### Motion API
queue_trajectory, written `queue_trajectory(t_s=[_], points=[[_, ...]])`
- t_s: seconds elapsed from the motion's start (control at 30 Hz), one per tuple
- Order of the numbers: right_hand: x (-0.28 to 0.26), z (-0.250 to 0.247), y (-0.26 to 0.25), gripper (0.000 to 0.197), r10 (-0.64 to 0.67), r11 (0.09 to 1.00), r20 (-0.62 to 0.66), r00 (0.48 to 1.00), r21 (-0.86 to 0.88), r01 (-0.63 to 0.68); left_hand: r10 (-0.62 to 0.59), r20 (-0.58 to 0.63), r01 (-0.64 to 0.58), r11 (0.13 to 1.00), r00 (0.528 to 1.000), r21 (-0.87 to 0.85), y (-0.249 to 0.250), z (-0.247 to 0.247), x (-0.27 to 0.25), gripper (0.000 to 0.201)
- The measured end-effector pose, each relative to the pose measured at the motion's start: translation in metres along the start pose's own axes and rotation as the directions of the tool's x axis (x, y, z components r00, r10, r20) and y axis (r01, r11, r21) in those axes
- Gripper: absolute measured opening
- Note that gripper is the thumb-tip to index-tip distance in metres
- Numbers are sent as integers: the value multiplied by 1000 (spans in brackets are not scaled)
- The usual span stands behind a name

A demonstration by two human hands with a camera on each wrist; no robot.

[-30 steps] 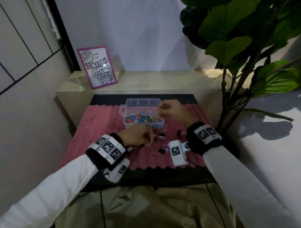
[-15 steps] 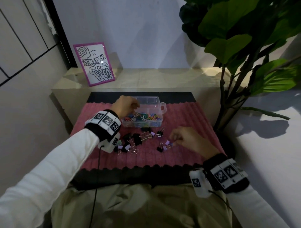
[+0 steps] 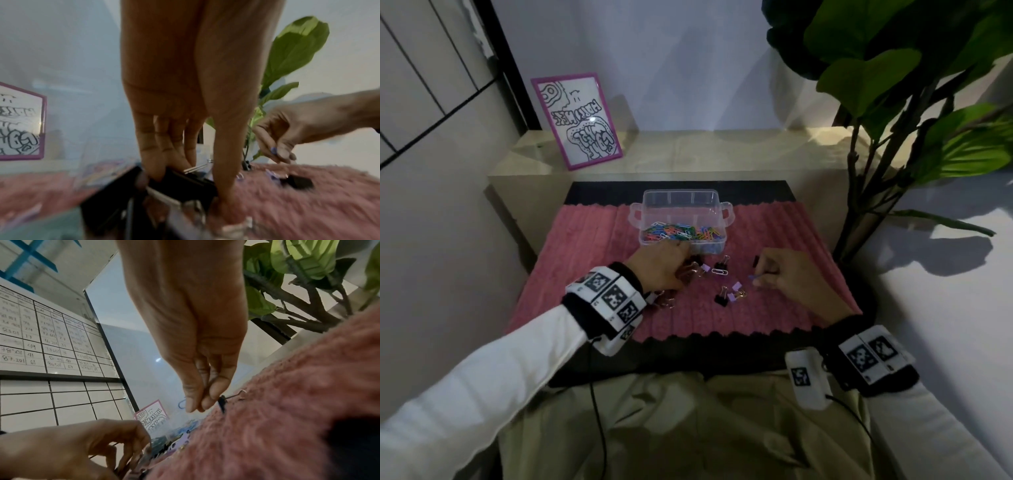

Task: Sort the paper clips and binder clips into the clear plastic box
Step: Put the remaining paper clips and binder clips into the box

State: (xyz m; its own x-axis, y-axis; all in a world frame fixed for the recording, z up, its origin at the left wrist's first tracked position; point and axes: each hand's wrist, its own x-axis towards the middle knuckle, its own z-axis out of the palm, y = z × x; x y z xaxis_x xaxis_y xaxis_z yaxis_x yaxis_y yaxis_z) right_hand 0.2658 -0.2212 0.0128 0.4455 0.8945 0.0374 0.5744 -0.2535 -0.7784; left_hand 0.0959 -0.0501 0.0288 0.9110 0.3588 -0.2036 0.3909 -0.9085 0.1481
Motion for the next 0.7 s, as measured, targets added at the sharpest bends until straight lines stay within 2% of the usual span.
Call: queue_trajectory(t_s=[0.17,0.27,0.37,0.47,0.53,0.6,0.7], points=[[13,15,-17,21,-100,983,140,985,-142,120,-111,-69,113,993,991,30,-18,-18,-13,42],[33,33,-29,23,-80,948,186,979,-288,132,-166,-95,174,981,982,87,-18,-18,-21,32],[43,45,-34,21,-7,860,251,968,-492,134,-88,-164,87,996,983,-11,-3,-10,-20,22],[40,51,-34,41,25,810,269,963,-570,138,-12,-80,7,998,997,-67,9,4,-9,23],[38,58,-35,48,4,789,219,976,-601,132,-31,-3,31,999,1000,-29,13,14,0,32],[38,65,-37,44,-12,786,156,988,-609,106,-74,32,74,997,997,2,17,17,8,34],[43,66,-42,30,47,850,131,990,-526,30,-89,76,92,995,993,-31,17,14,15,30]])
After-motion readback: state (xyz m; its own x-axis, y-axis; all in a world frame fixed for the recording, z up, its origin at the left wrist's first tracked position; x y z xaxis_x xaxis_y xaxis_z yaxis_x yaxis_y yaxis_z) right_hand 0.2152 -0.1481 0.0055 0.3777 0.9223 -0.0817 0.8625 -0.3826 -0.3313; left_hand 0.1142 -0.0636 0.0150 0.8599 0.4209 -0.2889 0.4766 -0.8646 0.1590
